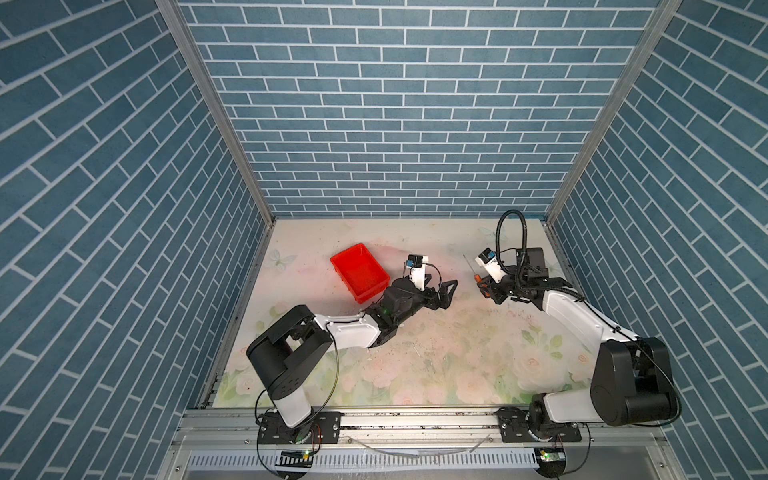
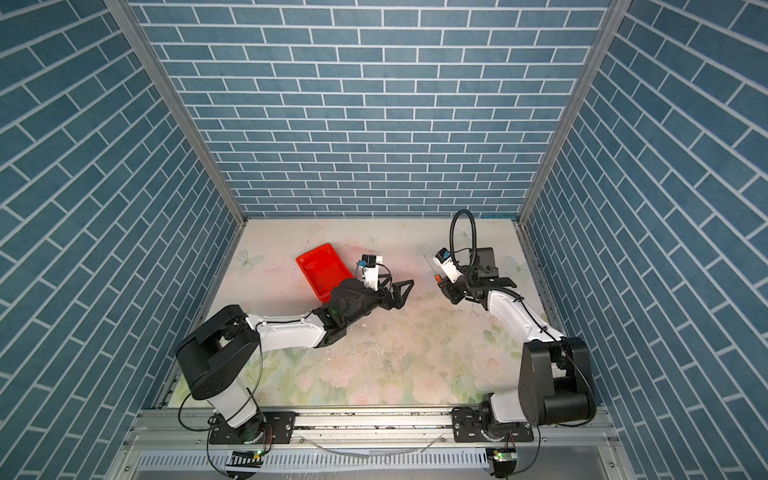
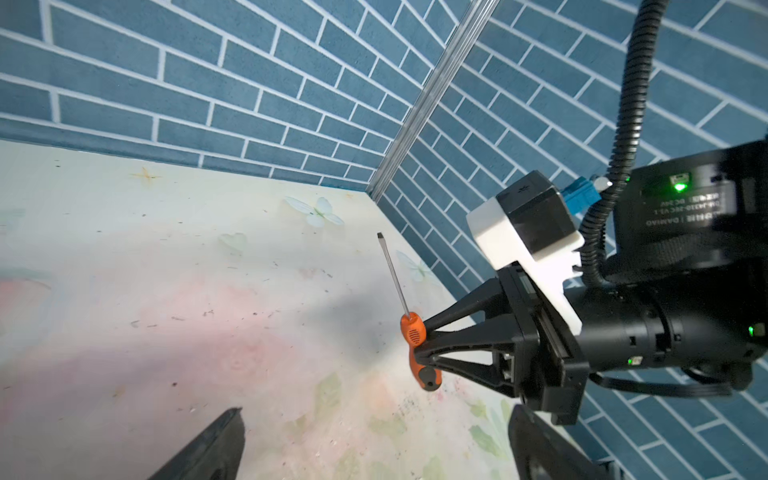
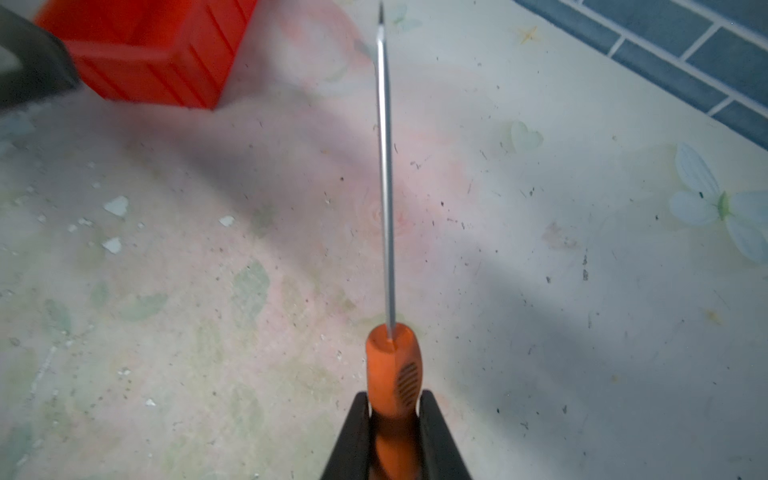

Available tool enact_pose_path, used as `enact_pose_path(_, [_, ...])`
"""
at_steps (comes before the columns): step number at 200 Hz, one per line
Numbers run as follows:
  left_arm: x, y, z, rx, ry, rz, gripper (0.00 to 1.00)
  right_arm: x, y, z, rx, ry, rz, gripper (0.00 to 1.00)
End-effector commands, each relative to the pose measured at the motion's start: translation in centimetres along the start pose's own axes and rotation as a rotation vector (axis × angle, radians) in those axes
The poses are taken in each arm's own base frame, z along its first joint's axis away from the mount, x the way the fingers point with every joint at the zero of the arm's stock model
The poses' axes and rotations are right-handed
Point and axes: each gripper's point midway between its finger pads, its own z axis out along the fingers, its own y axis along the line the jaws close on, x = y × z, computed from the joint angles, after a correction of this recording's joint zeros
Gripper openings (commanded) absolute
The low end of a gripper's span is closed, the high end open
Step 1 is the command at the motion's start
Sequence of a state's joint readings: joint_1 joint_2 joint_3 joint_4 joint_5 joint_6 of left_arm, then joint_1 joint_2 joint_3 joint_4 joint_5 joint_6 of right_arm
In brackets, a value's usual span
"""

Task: Put the screwdriver in the bin
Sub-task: 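Bring the screwdriver toward the left gripper and grasp the handle with the left gripper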

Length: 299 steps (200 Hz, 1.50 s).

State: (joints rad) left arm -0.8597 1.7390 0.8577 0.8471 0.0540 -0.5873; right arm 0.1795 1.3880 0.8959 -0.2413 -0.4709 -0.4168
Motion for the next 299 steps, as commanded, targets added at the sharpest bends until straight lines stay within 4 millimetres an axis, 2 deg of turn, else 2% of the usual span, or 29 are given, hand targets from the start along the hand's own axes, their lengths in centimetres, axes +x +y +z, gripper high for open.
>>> enact_pose_path(1, [-1.7,-1.9,1.4,0.101,-0.055,-0.064,1.00,-2.2,1.8,-0.8,-0.099,-0.129,0.066,0.06])
enact_pose_path(33, [-1.9,-2.4,3.1,0.139,-0.057,-0.038,1.00,-3.5,3.0,-1.3,-0.175,-0.195,0.095,0.05])
enact_pose_path(73, [-2.8,-1.4,2.9,0.119,-0.066,-0.038,0.99,-4.8,4.0,-1.8,-0.239,-0.282,0.125,0.05])
enact_pose_path(109, [-2.8,-2.9,3.5,0.189,-0.029,-0.046,0.93,-5.7,5.6,-2.6,-0.346,-0.333,0.131,0.05])
enact_pose_path(170, [-2.2,-4.1,4.4,0.268,0.002,-0.098,0.58,-6.0,7.1,-3.7,-0.428,-0.338,0.121,0.05])
enact_pose_path(200, [-2.1,-4.4,4.5,0.285,0.011,-0.096,0.42,-5.9,7.2,-3.7,-0.432,-0.334,0.117,0.05])
enact_pose_path(265, [-2.2,-4.5,4.1,0.288,0.008,-0.088,0.00,-6.3,6.9,-3.5,-0.430,-0.332,0.114,0.05])
enact_pose_path(299, [-2.7,-4.5,3.8,0.275,-0.011,-0.073,0.00,-6.5,6.8,-3.6,-0.425,-0.336,0.111,0.05])
